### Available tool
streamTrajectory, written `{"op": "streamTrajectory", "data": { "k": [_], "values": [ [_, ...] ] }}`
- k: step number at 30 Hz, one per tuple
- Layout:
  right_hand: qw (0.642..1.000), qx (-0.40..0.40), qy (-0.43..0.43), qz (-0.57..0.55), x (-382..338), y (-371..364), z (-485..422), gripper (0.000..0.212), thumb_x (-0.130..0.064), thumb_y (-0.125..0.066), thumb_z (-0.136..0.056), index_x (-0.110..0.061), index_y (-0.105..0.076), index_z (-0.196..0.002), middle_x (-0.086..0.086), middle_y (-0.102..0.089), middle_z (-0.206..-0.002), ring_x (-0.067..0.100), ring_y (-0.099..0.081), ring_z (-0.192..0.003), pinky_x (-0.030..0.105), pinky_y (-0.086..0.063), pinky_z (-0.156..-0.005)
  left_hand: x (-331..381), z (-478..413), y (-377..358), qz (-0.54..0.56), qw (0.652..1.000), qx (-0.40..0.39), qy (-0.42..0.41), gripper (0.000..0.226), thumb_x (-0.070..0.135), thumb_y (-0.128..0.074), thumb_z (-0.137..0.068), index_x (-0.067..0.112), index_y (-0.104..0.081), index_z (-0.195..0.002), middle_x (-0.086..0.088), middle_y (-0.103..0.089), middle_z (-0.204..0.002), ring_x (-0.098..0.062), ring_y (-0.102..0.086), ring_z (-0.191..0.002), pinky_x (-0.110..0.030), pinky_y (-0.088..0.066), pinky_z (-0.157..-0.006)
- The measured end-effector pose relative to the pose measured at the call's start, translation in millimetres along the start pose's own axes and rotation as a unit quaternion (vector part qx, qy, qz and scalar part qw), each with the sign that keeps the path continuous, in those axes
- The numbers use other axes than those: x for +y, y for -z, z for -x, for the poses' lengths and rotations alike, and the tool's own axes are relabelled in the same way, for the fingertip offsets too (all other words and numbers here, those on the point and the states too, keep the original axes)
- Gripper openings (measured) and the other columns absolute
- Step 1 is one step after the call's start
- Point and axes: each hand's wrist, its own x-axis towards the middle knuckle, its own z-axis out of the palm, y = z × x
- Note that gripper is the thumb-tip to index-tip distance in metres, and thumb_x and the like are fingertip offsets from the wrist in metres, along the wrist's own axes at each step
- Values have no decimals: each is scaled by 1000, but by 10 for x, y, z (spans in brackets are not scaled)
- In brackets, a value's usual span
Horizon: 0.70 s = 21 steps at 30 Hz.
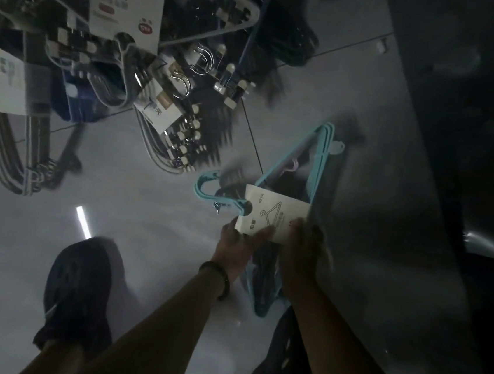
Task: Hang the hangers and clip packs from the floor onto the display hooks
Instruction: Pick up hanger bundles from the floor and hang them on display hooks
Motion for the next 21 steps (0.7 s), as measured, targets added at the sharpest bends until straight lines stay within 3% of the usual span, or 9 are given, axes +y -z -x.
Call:
{"op": "streamTrajectory", "data": {
  "k": [2,4,5,7,9,13,17,19,21],
  "values": [
    [997,-40,-32,-55,-11,-36,-1,51,-49,-41,-108,-15,-47,-145,5,-65,-127,5,-64,-93,13,-53,-64,-45,-15,-14,19,1000,9,13,32,16,-81,-88,18,-72,-119,-6,-78,-118,-23,-75,-108,-33,-64,-80],
    [990,-74,-53,-104,-32,-52,19,52,-53,-44,-106,-18,-51,-144,4,-68,-128,17,-70,-106,32,-62,-83,-42,-20,10,56,996,-3,65,38,20,-81,-87,20,-71,-123,-5,-78,-119,-27,-74,-110,-46,-61,-89],
    [988,-87,-54,-114,-36,-41,27,54,-54,-46,-105,-19,-52,-146,7,-67,-133,25,-68,-116,46,-60,-96,-19,-16,43,66,994,-16,90,42,22,-82,-86,20,-70,-126,-6,-77,-120,-30,-72,-113,-53,-58,-95],
    [986,-101,-51,-124,-63,-10,66,53,-51,-48,-105,-19,-55,-147,9,-67,-137,28,-66,-123,55,-54,-105,47,-18,113,53,991,-41,117,48,27,-85,-82,18,-71,-126,-9,-77,-120,-36,-70,-115,-58,-53,-103],
    [983,-94,-59,-149,-104,25,83,49,-45,-51,-106,-14,-60,-142,12,-69,-133,30,-67,-121,55,-54,-105,122,-13,138,30,989,-47,141,46,31,-89,-75,19,-77,-117,-9,-78,-116,-35,-71,-115,-54,-53,-105],
    [979,-94,-93,-158,-234,67,254,46,-47,-48,-107,-15,-65,-136,9,-73,-126,29,-69,-117,55,-52,-107,281,87,101,8,993,-43,113,19,23,-82,-80,25,-83,-99,1,-81,-105,-14,-77,-94,-35,-54,-82],
    [967,-129,-149,-158,-409,210,726,45,-52,-45,-107,-21,-60,-135,13,-66,-133,36,-61,-124,60,-45,-111,530,496,127,-43,998,7,35,61,36,-89,-62,21,-70,-118,-7,-77,-114,-25,-70,-103,-37,-54,-81],
    [975,-148,-139,-94,-608,356,1024,48,-52,-48,-106,-16,-62,-134,15,-67,-131,36,-65,-120,58,-50,-107,770,807,151,-74,997,17,5,59,43,-91,-54,26,-72,-107,-6,-79,-102,-16,-71,-85,-30,-55,-69],
    [995,-76,-56,44,-882,587,1337,60,-56,-62,-97,-15,-56,-140,14,-63,-135,32,-65,-116,54,-55,-100,1093,1144,188,-124,992,6,-38,56,46,-91,-51,27,-74,-100,0,-78,-92,-6,-71,-75,-24,-56,-62]
  ]
}}
